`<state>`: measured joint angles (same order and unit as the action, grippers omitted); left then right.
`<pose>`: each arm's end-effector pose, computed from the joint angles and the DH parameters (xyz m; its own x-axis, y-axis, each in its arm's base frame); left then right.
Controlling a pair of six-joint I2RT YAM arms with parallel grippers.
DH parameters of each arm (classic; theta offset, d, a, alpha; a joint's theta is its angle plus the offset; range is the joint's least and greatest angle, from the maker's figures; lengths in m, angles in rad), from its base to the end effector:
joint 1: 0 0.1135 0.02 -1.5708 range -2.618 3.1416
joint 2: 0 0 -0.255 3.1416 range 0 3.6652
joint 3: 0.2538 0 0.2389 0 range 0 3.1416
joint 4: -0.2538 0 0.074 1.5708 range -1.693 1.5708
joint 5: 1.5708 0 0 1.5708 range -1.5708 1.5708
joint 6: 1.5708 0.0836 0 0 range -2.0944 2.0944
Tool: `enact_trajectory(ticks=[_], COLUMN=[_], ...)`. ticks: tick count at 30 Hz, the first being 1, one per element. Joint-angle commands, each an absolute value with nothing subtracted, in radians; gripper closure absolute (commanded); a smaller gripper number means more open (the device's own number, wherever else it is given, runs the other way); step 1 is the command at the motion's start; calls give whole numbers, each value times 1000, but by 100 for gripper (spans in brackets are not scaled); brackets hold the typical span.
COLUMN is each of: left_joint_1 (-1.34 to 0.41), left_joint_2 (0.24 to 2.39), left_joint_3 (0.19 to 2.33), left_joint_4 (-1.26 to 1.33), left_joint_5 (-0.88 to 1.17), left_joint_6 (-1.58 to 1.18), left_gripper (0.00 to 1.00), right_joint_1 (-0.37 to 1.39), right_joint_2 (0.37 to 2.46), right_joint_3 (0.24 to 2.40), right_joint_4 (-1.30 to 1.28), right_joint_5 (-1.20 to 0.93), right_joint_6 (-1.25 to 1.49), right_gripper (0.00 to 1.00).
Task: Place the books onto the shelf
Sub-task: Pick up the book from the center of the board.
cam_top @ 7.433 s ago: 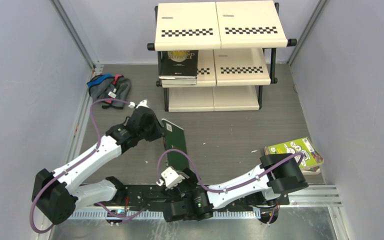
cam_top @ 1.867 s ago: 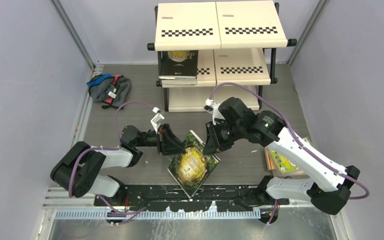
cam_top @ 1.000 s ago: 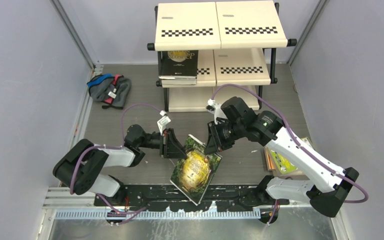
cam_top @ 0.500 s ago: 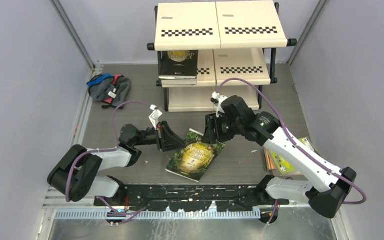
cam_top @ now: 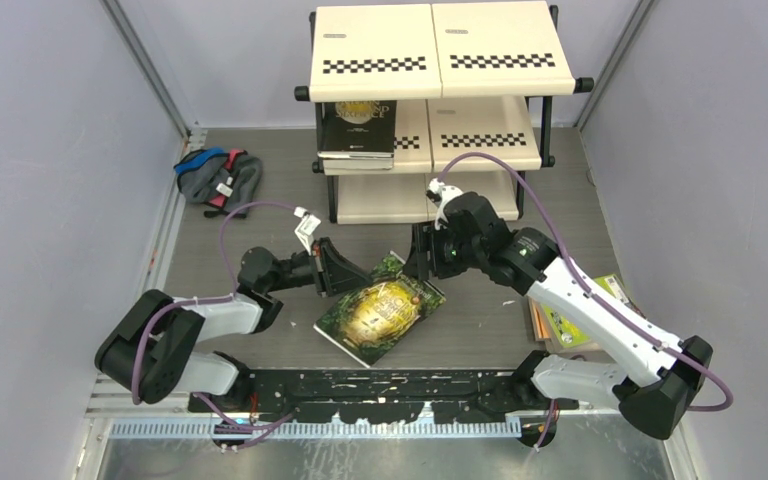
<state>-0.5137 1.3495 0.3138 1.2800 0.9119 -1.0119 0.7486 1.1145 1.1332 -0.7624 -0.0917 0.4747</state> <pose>0.1896 -0.1829 0.2242 -0.7099 -0.1955 -0.6767 0.6924 -0.0179 -0.7213 0.1805 0.1781 0.3002 -0.7735 -0.0973 -0.6263 -0.4200 0.8187 0.3915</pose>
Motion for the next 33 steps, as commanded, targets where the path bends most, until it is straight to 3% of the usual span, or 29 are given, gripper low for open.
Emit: enact_trajectory(ticks=[1,14,33], left_joint_1=[-511,-511,-506], left_joint_2=[1302,1181,1139], left_joint_3=[320,338,378], left_joint_4=[1307,1065,943], left_joint_5=[875,807,753], left_joint_6=[-991,-879,-847], left_gripper=[100,100,100], right_joint_1=[744,744,743], right_joint_2=[1064,879,539], right_joint_3=[1123,1039,512], right_joint_4=[-703,-709,-347], right_joint_5=[-20,167,59], right_joint_6=[488,516,784], right_gripper=[38,19,12])
